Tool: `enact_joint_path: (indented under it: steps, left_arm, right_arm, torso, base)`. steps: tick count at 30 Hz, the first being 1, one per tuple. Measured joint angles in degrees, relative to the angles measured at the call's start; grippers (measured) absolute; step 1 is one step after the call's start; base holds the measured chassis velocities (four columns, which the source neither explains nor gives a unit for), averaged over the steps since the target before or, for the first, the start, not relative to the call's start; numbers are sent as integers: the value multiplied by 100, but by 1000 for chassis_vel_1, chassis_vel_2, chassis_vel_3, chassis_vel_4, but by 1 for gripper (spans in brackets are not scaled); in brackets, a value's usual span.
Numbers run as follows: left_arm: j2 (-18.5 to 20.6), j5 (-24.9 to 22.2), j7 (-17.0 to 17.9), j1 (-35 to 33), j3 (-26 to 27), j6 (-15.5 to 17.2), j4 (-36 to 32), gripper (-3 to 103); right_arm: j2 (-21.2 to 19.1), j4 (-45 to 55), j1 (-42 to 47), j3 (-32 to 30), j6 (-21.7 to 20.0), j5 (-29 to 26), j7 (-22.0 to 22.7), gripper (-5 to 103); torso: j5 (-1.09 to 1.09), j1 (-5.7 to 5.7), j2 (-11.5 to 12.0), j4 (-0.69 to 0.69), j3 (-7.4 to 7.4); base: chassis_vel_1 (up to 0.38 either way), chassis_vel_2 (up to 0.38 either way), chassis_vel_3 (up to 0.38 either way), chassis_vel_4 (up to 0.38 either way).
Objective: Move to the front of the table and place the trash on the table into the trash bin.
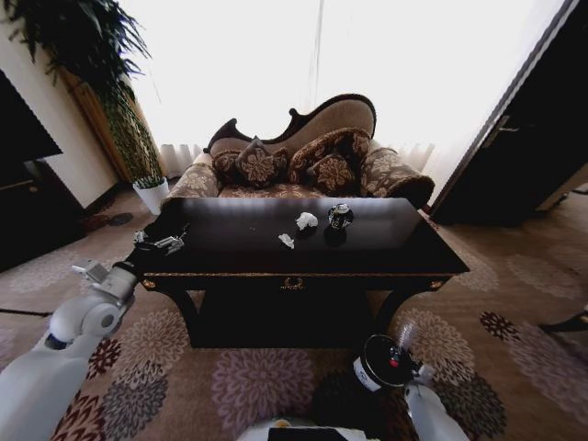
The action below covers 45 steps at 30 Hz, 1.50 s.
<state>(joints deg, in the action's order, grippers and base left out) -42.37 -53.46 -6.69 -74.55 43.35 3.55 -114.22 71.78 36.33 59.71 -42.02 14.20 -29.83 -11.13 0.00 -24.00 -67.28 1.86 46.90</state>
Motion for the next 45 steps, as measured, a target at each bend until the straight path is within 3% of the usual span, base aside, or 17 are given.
enact_joint_path:
  steps: [4, 5, 9, 11, 14, 27, 35, 41, 45]
  left_arm:
    - [0, 0, 2, 0, 0, 0, 0, 100]
    - [0, 0, 2, 0, 0, 0, 0, 100]
    - [0, -1, 2, 0, 0, 0, 0, 100]
    - [0, 0, 2, 0, 0, 1, 0, 100]
    - [0, 0, 2, 0, 0, 0, 0, 100]
    - [0, 0, 3, 0, 0, 0, 0, 100]
    - [0, 0, 3, 1, 0, 0, -1, 100]
    - [0, 0, 3, 1, -1, 1, -1, 100]
    - [0, 0, 3, 1, -1, 1, -1, 100]
  right_arm:
    - [60, 46, 42, -42, -3, 2, 1, 64]
    - [60, 46, 42, -42, -3, 2, 1, 64]
    - [72, 84, 95, -65, -4, 16, -8, 86]
    - [71, 104, 113, -68, -5, 17, -8, 86]
    - [60, 295, 249, -80, -15, 21, -5, 98]
    - [306, 1914, 1550, -253, 160, 215, 90, 100]
    - [683, 4999, 3212, -531, -113, 107, 504, 100]
    - [942, 6374, 4205, -577, 1, 205, 659, 100]
    - [1008, 6763, 4433, -607, 35, 251, 687, 100]
  torso:
    - [0, 0, 0, 0, 0]
    - [0, 0, 0, 0, 0]
    - [0, 0, 0, 0, 0]
    - [0, 0, 0, 0, 0]
    - [0, 0, 0, 0, -1]
    - [1, 0, 0, 0, -1]
    - [-2, 1, -1, -1, -1]
    - [0, 1, -1, 2, -1]
    - [-1, 1, -2, 0, -1]
  base:
    - [0, 0, 0, 0]
    - [0, 0, 0, 0]
    - [0, 0, 0, 0]
    - [0, 0, 0, 0]
    - [0, 0, 0, 0]
    - [0, 0, 0, 0]
    - [0, 0, 0, 0]
    - [0, 0, 0, 0]
    - [0, 0, 0, 0]
